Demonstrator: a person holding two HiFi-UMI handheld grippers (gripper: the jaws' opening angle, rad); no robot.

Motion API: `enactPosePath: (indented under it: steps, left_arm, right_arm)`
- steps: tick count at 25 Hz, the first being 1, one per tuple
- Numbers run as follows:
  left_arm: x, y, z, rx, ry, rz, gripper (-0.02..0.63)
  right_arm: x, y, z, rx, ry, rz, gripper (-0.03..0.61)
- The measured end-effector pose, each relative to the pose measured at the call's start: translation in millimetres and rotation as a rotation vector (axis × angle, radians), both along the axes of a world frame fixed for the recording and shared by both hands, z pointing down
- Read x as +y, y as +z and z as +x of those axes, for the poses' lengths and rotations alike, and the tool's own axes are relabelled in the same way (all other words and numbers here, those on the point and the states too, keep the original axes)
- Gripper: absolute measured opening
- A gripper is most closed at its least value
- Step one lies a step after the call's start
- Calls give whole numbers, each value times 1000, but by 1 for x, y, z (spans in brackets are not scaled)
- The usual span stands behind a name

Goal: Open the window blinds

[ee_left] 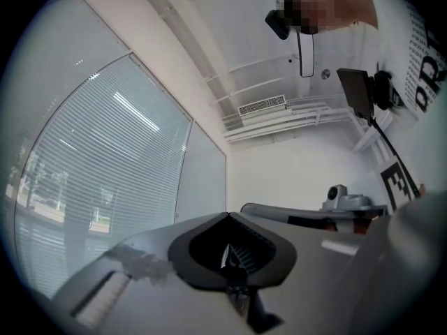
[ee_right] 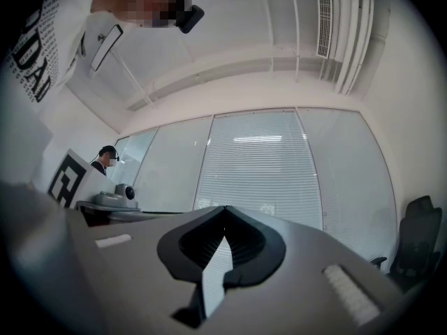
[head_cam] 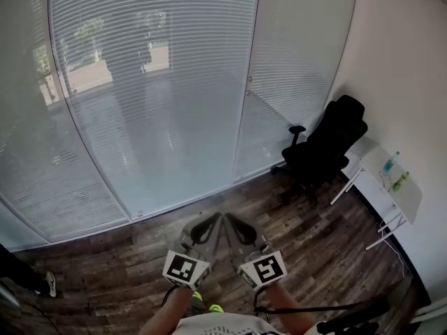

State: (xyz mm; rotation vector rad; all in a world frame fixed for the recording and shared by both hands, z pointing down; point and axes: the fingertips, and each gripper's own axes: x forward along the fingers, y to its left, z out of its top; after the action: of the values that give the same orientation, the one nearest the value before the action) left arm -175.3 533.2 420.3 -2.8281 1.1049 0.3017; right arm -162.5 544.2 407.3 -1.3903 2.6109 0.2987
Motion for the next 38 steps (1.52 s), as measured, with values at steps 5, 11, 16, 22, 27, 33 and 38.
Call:
enactPosePath:
  steps: [5, 11, 16, 22, 27, 33, 38]
  left_arm:
    - [-23, 7, -1, -17, 10, 4, -9]
    - [-57, 6, -6, 8, 48, -20, -9]
    - [-92, -2, -28, 17, 70, -13, -9]
    - [-120, -12, -43, 34, 101, 19, -9]
    - [-131, -11, -49, 36, 123, 14, -8]
    - [-148, -4, -66, 41, 122, -10, -9]
    - [-171, -5, -72, 34, 123, -12, -9]
  right_arm:
    - [-22, 2, 0, 1, 8, -12, 2]
    - [-57, 2, -7, 14, 32, -21, 3]
    - [-91, -6, -30, 30, 48, -15, 2]
    - [-117, -13, -46, 50, 80, 26, 3]
    - [-128, -12, -53, 41, 98, 22, 3]
    - [-145, -6, -69, 38, 100, 1, 2]
    - [-168, -4, -74, 44, 98, 10, 2]
